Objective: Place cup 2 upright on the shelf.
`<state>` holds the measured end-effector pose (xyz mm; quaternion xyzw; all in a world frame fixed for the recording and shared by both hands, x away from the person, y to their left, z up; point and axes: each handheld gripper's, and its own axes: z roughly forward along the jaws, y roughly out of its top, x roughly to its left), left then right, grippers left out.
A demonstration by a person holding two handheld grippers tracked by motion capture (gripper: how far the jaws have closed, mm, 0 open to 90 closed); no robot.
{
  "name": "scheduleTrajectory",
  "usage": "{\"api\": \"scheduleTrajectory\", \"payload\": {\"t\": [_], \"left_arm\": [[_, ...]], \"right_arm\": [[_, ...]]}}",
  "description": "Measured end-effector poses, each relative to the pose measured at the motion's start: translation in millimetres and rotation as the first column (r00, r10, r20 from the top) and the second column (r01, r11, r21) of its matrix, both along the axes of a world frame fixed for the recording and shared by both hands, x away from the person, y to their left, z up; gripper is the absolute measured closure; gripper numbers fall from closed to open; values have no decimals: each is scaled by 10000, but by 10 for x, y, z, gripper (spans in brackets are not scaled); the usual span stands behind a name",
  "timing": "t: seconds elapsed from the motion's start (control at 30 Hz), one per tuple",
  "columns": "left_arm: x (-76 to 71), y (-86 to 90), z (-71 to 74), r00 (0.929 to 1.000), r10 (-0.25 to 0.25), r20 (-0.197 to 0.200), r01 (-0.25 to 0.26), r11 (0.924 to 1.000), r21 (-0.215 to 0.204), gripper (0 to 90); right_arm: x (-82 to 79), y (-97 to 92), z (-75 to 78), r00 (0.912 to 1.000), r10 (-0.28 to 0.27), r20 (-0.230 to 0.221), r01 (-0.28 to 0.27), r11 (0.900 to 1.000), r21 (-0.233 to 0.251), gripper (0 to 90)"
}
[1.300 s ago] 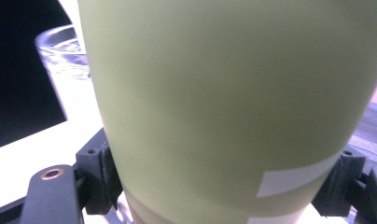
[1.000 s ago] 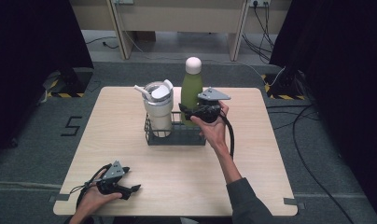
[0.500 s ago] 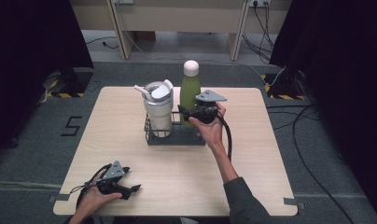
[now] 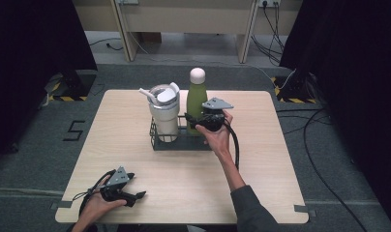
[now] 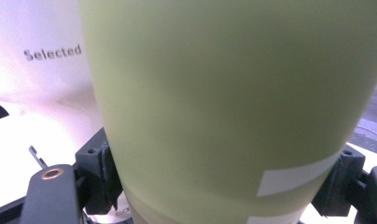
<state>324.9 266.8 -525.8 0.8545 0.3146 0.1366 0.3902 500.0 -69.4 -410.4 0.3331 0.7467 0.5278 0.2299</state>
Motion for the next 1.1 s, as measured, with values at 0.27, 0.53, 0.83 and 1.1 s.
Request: {"api": "scheduleTrajectory", "payload": {"t": [0.27,0.53,0.83,1.1], "left_arm": [[0,0,0,10000,2,0,-2,10000,0,146],[0,0,0,10000,-3,6,3,10000,4,146],[1,1,0,10000,-14,20,14,10000,17,146],[0,0,0,10000,-5,10,5,10000,10,146]], "right_arm": [[0,11,-61,10000,2,-40,-2,10000,-36,211],[-8,34,-134,9999,85,-108,-85,10000,-28,211],[-15,52,-206,9998,102,-142,-103,9999,-74,211],[-31,60,-216,9999,171,-18,-171,9996,-214,209]]}}
